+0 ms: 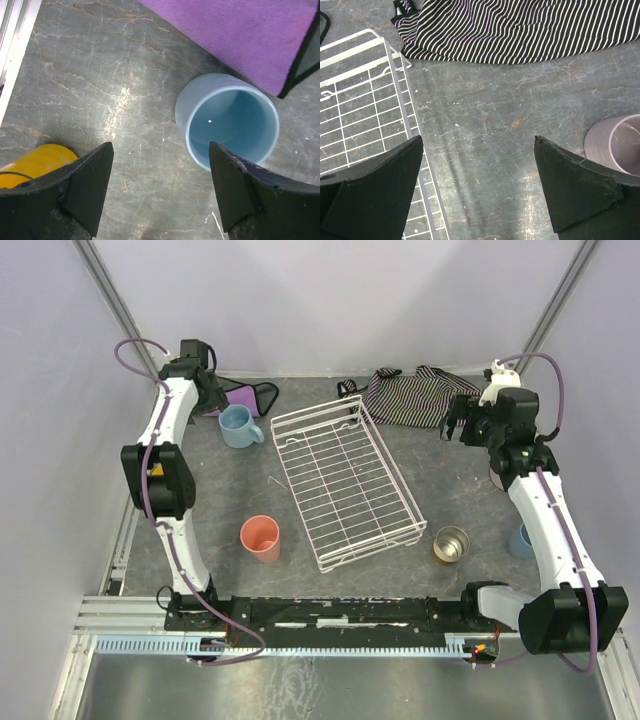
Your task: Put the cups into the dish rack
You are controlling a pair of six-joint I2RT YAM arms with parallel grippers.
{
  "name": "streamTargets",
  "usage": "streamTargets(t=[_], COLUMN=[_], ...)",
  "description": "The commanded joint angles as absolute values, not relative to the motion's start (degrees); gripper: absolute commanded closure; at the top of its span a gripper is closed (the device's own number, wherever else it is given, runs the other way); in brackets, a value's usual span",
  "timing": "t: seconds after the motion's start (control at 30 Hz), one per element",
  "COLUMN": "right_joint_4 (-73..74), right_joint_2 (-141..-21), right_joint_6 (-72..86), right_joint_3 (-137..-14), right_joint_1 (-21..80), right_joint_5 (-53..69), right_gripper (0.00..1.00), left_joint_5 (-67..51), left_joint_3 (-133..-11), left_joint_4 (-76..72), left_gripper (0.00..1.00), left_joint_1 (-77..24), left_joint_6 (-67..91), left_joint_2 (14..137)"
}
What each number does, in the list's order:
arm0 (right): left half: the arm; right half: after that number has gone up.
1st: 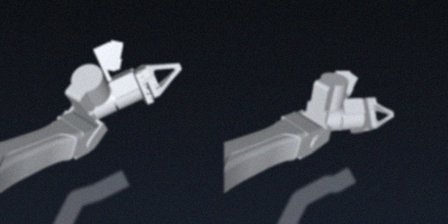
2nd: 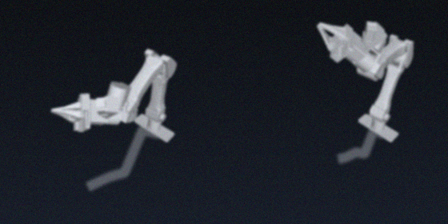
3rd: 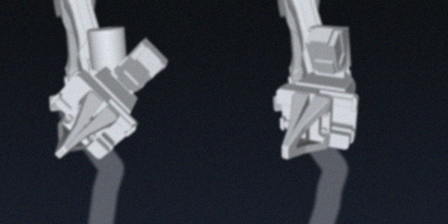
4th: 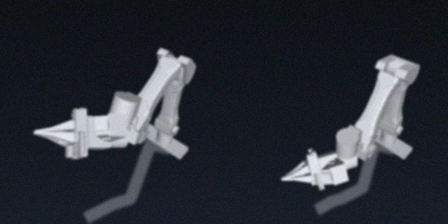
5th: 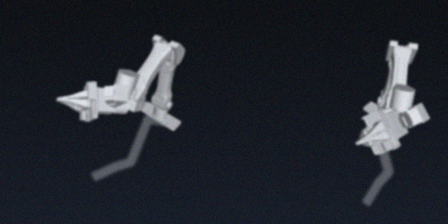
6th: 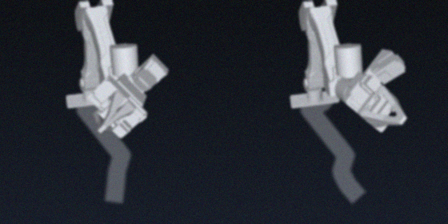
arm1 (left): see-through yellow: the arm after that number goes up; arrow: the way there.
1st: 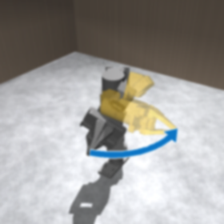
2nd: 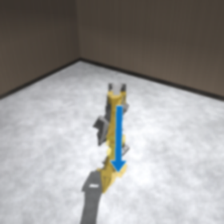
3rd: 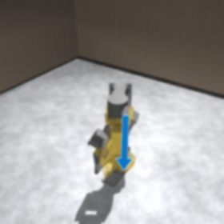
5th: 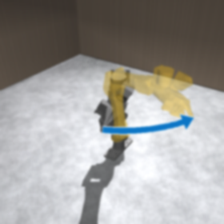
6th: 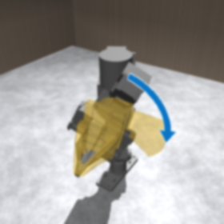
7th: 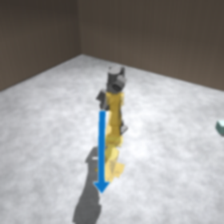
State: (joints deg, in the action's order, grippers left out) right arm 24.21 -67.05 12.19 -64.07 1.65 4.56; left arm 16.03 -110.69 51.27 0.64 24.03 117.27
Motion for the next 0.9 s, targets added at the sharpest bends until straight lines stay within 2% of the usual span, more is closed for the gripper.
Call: streamTargets(t=[0.0,0.47,0.87], right_joint_4=[24.78,25.94,27.46], right_joint_2=[-68.03,-70.6,-71.18], right_joint_6=[11.79,11.73,11.74], right_joint_3=[-67.83,-70.86,-73.33], right_joint_1=[1.78,1.78,1.74], right_joint_5=[5.0,5.81,6.7], right_gripper=[0.0,0.0,0.0], left_joint_5=[17.09,13.3,12.92], left_joint_3=[-116.3,-117.83,-117.22], left_joint_4=[53.24,52.36,50.05], left_gripper=[0.18,0.36,0.39], left_joint_1=[0.97,0.96,0.7], left_joint_6=[20.14,20.07,20.65], left_joint_2=[121.3,126.57,129.26])
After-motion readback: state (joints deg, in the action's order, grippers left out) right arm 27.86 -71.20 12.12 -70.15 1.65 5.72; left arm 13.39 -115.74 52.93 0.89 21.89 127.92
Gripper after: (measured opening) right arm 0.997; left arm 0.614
